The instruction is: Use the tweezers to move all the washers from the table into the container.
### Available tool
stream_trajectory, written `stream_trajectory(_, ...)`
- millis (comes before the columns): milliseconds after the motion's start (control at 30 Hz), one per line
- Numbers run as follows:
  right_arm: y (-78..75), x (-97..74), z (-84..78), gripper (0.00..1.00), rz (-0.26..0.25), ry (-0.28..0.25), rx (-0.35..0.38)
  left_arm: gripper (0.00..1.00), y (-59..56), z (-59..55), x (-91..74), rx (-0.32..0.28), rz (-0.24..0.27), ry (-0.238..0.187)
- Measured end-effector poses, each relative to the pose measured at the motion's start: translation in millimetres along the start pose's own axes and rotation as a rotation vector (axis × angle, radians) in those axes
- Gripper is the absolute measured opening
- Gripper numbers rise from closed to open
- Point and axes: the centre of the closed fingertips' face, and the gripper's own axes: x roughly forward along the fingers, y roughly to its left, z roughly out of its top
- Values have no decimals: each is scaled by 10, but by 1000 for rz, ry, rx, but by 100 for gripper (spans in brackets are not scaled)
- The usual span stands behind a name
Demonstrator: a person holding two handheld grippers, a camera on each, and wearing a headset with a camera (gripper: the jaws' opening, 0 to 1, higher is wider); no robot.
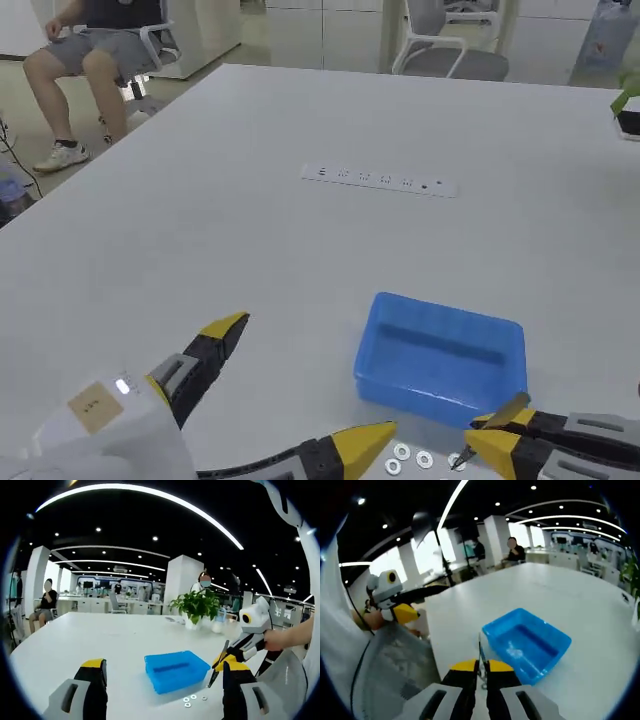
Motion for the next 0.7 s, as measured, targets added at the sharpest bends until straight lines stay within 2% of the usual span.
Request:
stream_trajectory(100,-81,-49,6,3,-28,8,13,95,47,25,-25,26,29,-10)
stream_trajectory(233,-113,-110,91,3,-63,4,9,94,46,34,-31,23,26,-16)
stream_trajectory(367,-180,-176,225,3,-112,-23,11,93,42,36,-38,11,18,-19)
stream_trajectory(533,-282,-199,359,3,-141,-55,21,92,47,-7,-34,8,15,3)
stream_trajectory(700,-425,-161,434,3,-176,-63,23,92,18,-29,-31,16,1,17)
